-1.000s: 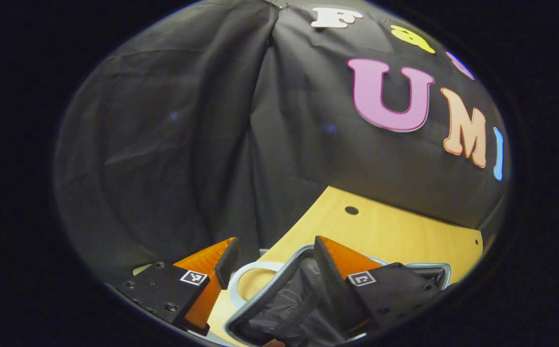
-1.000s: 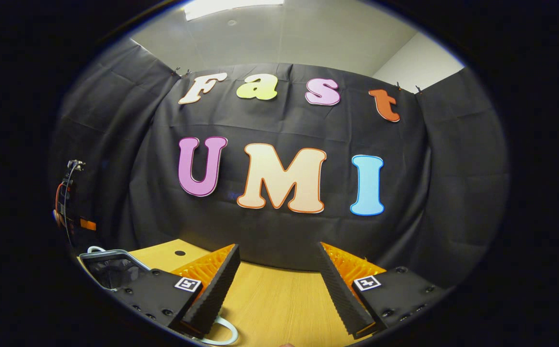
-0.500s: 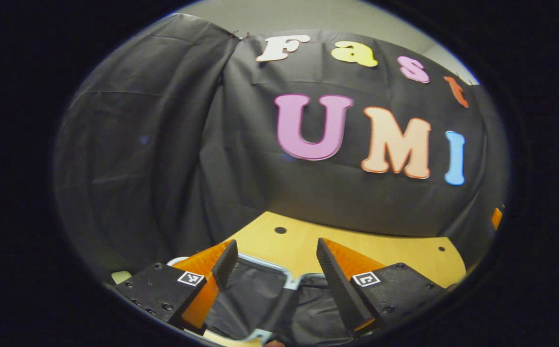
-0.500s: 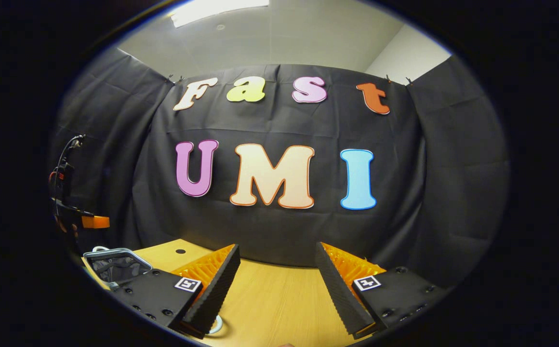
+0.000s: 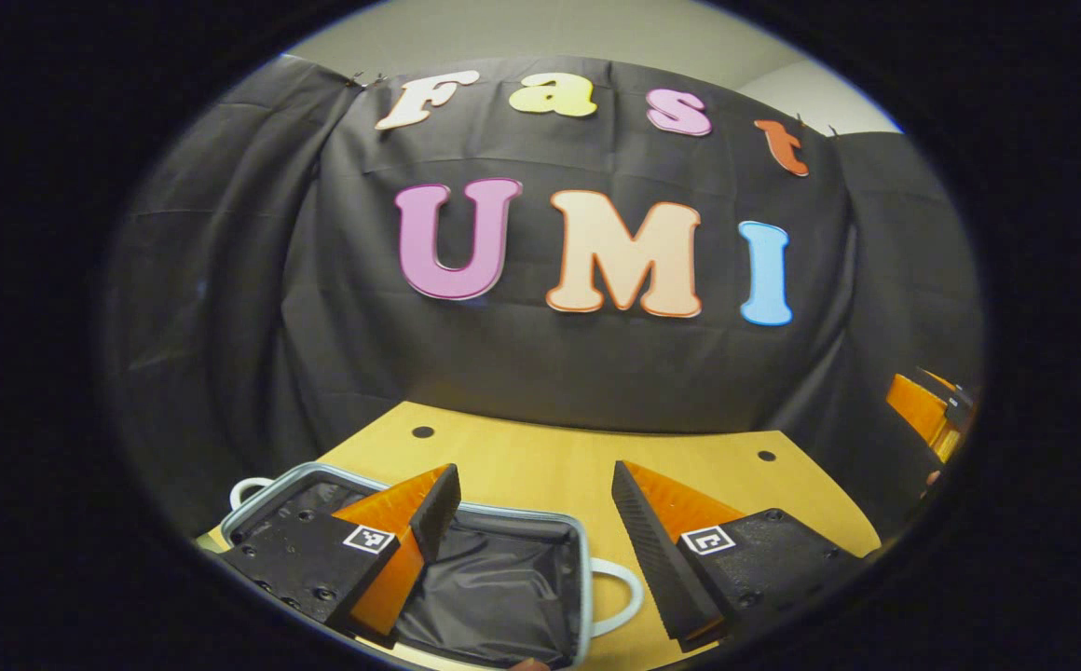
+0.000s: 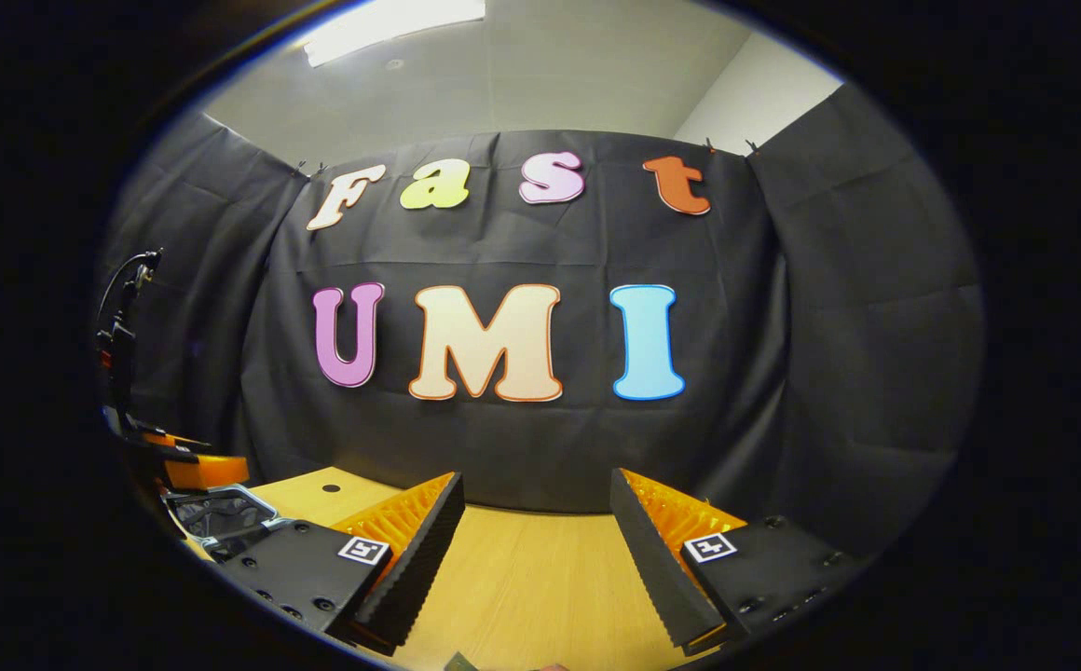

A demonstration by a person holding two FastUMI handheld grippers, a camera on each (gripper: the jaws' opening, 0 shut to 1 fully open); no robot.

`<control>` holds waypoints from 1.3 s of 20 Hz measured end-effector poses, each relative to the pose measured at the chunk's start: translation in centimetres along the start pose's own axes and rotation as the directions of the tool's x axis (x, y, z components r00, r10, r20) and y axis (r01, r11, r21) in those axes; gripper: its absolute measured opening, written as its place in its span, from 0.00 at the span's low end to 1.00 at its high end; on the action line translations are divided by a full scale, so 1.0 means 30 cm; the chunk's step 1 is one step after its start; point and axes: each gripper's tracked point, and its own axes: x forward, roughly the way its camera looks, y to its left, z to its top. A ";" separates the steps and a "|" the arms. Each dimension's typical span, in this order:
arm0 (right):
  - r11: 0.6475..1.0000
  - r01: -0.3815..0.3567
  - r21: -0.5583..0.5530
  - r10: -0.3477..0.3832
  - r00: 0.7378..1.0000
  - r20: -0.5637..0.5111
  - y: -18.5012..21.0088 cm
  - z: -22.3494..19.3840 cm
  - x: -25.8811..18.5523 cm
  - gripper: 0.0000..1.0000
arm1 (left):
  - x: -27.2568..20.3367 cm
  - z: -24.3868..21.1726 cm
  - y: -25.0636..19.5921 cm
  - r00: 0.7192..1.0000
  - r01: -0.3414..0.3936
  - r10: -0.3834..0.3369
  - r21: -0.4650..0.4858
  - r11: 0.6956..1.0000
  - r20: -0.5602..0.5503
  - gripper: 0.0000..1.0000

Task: First open the suitcase, pack the skin care products into it, and then close the suitcase.

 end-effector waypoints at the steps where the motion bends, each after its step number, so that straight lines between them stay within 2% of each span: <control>1: 1.000 0.004 -0.001 -0.004 1.000 0.002 -0.024 0.002 -0.007 0.99 | -0.001 -0.015 -0.044 1.000 0.016 -0.016 -0.001 1.000 -0.009 0.95; 5: 1.000 0.007 -0.005 -0.007 1.000 -0.009 -0.107 -0.018 -0.030 1.00 | -0.007 -0.106 -0.228 0.994 0.088 -0.088 -0.015 0.996 -0.062 0.96; 11: 1.000 -0.002 0.003 0.002 0.999 -0.039 -0.207 -0.073 -0.062 1.00 | -0.020 -0.298 -0.500 0.963 0.206 -0.208 -0.029 0.978 -0.173 0.96; 17: 1.000 -0.007 -0.012 0.005 0.995 -0.096 -0.275 -0.151 -0.080 0.99 | -0.046 -0.513 -0.657 0.915 0.269 -0.280 -0.079 0.960 -0.291 0.96; 22: 0.999 -0.023 -0.037 0.017 0.991 -0.131 -0.289 -0.192 -0.106 0.99 | -0.034 -0.684 -0.709 0.876 0.270 -0.300 -0.130 0.954 -0.377 0.94; 25: 0.997 -0.042 -0.059 0.033 0.989 -0.146 -0.278 -0.211 -0.131 0.99 | -0.036 -0.784 -0.740 0.852 0.273 -0.310 -0.146 0.951 -0.423 0.84; 26: 0.997 -0.049 -0.067 0.039 0.988 -0.152 -0.271 -0.222 -0.140 0.99 | -0.033 -0.815 -0.741 0.845 0.271 -0.306 -0.143 0.952 -0.439 0.76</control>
